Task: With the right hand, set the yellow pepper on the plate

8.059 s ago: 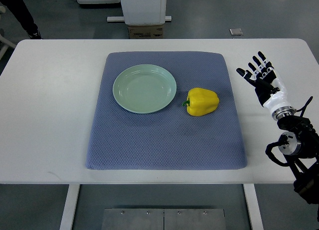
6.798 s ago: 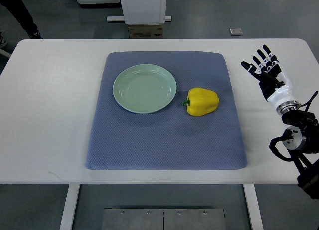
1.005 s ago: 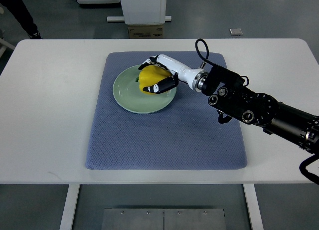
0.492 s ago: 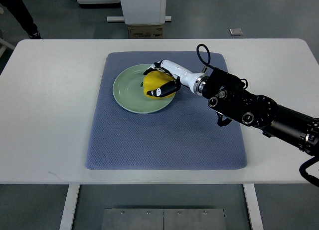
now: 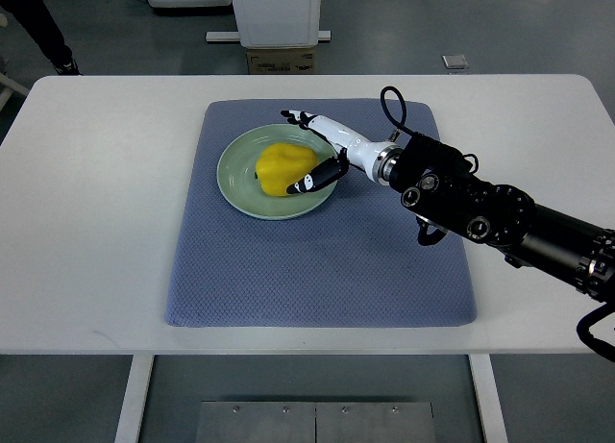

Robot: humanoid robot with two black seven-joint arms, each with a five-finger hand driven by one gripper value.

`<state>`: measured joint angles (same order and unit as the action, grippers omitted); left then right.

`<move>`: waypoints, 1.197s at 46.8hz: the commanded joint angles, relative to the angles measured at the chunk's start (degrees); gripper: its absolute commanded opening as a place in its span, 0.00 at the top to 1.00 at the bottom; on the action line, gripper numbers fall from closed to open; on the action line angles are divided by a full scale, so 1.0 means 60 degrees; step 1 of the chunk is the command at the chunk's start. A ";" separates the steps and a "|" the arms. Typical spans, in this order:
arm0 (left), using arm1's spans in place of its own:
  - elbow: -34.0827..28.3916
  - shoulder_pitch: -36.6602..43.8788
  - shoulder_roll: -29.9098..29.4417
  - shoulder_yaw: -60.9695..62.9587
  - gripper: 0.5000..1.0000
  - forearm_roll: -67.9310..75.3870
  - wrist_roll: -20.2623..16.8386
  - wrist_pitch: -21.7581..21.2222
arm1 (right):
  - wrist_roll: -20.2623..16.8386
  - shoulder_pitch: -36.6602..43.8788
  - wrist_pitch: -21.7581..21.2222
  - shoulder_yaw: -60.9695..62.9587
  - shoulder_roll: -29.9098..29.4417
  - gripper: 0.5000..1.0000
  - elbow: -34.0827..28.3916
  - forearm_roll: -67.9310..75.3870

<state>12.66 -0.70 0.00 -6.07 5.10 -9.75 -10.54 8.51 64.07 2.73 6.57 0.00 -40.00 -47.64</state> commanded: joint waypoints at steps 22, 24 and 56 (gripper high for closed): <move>0.0000 0.0000 0.0000 0.0000 0.00 0.0000 0.0000 0.0014 | -0.0013 -0.0351 -0.0001 0.2200 0.0000 0.00 -0.0057 0.0264; 0.0000 0.0000 0.0000 0.0000 0.00 0.0000 0.0000 -0.0001 | -0.0013 -0.0483 -0.0001 0.2478 0.0000 0.00 -0.0072 0.0381; 0.0000 0.0000 0.0000 0.0000 0.00 0.0000 0.0000 -0.0001 | 0.0046 -0.2827 0.0174 0.7093 0.0762 0.00 -0.0072 0.0909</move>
<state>12.66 -0.71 0.00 -6.06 5.10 -9.77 -10.54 8.79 47.97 3.37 46.71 4.38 -40.42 -42.18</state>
